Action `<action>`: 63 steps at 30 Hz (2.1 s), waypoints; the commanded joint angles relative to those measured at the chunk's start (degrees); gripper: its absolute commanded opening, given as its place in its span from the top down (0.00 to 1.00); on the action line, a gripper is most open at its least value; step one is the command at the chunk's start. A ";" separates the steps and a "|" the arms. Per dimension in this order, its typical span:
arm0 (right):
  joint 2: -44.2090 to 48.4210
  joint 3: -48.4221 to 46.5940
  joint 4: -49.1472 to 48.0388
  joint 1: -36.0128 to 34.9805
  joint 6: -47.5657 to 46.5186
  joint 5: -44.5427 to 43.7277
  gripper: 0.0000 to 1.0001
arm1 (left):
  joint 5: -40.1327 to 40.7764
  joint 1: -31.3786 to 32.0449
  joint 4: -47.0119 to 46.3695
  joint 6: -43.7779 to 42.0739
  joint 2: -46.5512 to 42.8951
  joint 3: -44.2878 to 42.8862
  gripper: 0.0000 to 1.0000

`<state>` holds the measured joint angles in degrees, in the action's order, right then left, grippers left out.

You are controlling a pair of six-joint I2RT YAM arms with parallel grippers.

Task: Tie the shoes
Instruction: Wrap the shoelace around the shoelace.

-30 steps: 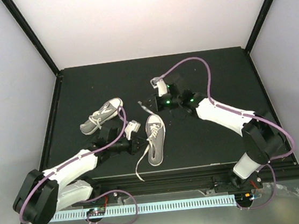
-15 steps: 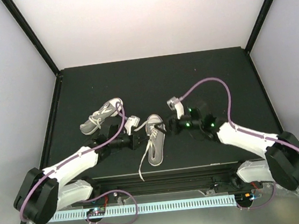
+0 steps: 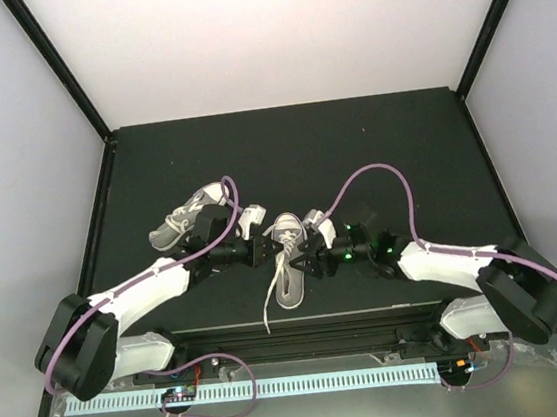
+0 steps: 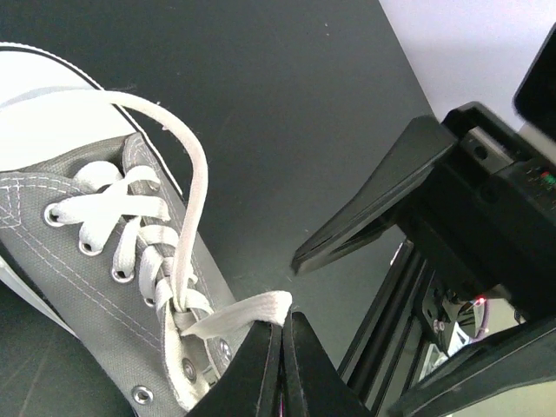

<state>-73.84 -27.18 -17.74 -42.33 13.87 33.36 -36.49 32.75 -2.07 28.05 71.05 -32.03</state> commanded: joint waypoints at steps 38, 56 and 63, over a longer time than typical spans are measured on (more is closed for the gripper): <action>-5.44 -4.02 -2.98 -3.04 -2.36 -15.26 0.98 | 11.57 -5.72 8.05 -8.54 -4.91 -3.42 0.28; -6.22 -4.97 -2.61 -2.95 -1.83 -13.10 0.98 | 14.75 -6.87 9.65 -17.55 22.24 -16.17 0.48; -6.09 -5.30 -2.39 -2.98 -1.83 -11.71 0.98 | 16.47 -6.83 9.66 -18.54 27.39 -18.17 0.54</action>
<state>-79.99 -31.94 -19.90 -45.30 12.01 20.58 -21.61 26.20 8.03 11.31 96.60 -47.79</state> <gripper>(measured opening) 0.025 0.490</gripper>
